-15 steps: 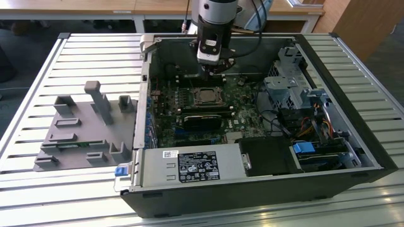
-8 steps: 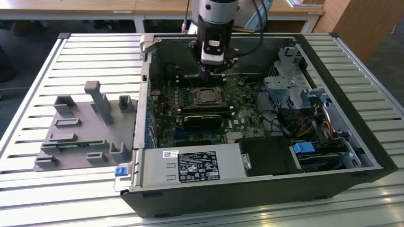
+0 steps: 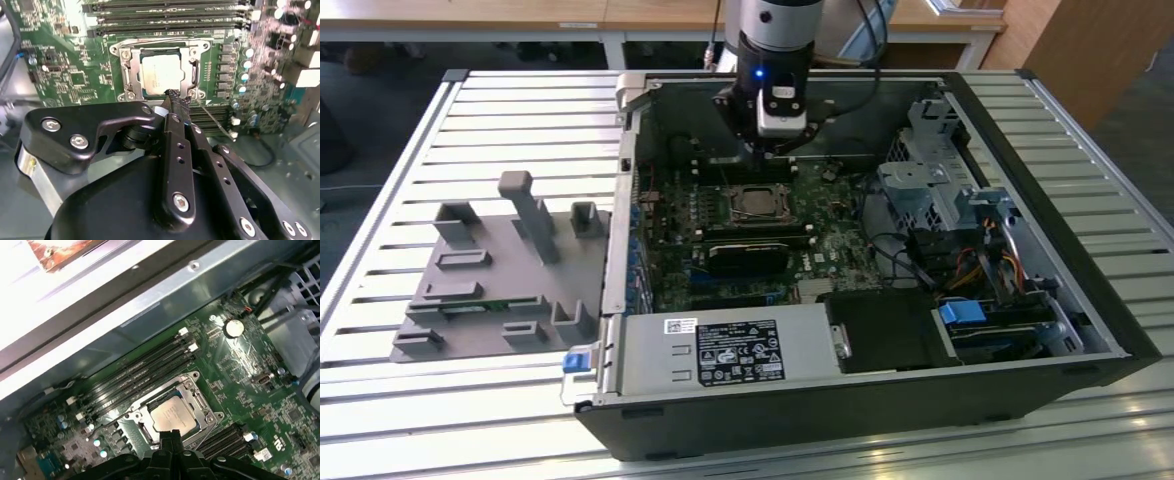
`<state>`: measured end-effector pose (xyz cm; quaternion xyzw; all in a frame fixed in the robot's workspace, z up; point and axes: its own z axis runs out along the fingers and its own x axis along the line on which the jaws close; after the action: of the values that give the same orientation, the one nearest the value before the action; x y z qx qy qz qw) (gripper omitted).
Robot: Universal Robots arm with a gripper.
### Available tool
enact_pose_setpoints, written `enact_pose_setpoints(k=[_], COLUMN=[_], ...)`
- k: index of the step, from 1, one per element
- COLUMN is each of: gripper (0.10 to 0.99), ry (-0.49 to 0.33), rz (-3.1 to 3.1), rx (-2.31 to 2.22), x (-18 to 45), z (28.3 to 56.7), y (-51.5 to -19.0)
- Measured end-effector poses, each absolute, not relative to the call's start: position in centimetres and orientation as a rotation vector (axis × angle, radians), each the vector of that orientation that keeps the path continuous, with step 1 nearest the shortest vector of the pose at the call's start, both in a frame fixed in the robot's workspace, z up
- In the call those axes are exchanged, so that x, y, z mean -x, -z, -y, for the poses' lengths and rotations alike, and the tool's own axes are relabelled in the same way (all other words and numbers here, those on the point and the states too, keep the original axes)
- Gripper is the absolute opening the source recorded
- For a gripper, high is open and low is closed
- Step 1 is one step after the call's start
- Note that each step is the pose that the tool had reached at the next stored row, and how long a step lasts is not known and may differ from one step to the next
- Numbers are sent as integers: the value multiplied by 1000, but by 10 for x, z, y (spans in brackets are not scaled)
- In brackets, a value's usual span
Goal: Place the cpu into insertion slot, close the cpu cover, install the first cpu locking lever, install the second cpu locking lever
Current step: 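Install the first cpu locking lever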
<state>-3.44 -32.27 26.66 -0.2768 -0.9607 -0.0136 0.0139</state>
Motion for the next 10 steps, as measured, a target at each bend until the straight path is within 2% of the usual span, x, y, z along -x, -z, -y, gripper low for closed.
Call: enact_pose_setpoints(k=[10], gripper=[106], ry=[38], rz=[3053], rx=[601], x=[34], z=[323], y=[-266])
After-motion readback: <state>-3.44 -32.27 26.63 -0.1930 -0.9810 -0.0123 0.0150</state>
